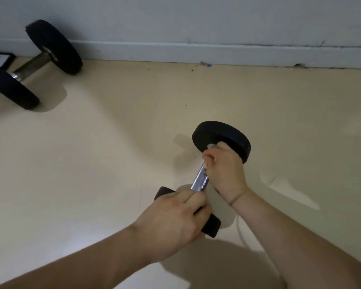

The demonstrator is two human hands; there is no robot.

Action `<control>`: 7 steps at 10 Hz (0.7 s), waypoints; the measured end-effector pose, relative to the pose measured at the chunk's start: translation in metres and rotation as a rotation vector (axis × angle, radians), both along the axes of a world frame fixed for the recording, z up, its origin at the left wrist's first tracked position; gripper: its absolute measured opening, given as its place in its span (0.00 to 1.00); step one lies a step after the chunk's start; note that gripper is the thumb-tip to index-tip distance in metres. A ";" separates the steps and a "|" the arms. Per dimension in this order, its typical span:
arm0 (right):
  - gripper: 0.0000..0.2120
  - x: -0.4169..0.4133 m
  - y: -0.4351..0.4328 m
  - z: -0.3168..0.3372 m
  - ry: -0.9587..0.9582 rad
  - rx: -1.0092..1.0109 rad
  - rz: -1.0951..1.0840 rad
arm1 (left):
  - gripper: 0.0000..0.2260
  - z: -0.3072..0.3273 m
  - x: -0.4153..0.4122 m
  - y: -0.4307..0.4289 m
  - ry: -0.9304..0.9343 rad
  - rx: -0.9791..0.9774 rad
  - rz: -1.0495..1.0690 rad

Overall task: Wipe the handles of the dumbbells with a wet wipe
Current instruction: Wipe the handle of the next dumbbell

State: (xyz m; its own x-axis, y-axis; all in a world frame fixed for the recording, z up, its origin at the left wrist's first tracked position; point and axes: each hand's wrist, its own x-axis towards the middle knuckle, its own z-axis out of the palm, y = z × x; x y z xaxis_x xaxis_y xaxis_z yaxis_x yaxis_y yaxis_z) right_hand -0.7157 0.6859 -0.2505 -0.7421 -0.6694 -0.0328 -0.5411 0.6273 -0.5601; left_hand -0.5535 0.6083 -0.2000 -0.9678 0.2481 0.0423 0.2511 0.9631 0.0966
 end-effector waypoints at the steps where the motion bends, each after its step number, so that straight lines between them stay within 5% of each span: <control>1: 0.08 0.024 0.012 -0.007 -0.044 0.105 0.172 | 0.09 -0.001 0.001 0.002 0.030 0.017 -0.027; 2: 0.08 0.025 0.027 -0.001 -0.007 0.097 0.355 | 0.09 0.001 0.002 -0.002 0.048 0.045 -0.094; 4: 0.08 0.013 0.024 0.005 0.068 0.012 0.014 | 0.17 -0.004 0.007 -0.017 0.017 0.103 0.059; 5: 0.09 0.037 0.034 0.001 -0.074 -0.003 0.232 | 0.18 -0.004 0.005 -0.022 -0.005 0.091 0.030; 7: 0.06 -0.004 0.012 -0.006 -0.018 -0.131 0.060 | 0.17 -0.005 0.011 -0.028 0.012 0.127 0.097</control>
State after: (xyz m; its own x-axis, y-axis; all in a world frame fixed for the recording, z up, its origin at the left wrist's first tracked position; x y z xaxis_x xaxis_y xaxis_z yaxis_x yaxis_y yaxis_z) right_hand -0.7202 0.6976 -0.2562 -0.7008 -0.7120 0.0443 -0.5643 0.5152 -0.6451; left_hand -0.5427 0.5799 -0.2055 -0.9862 0.1458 0.0787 0.1597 0.9631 0.2168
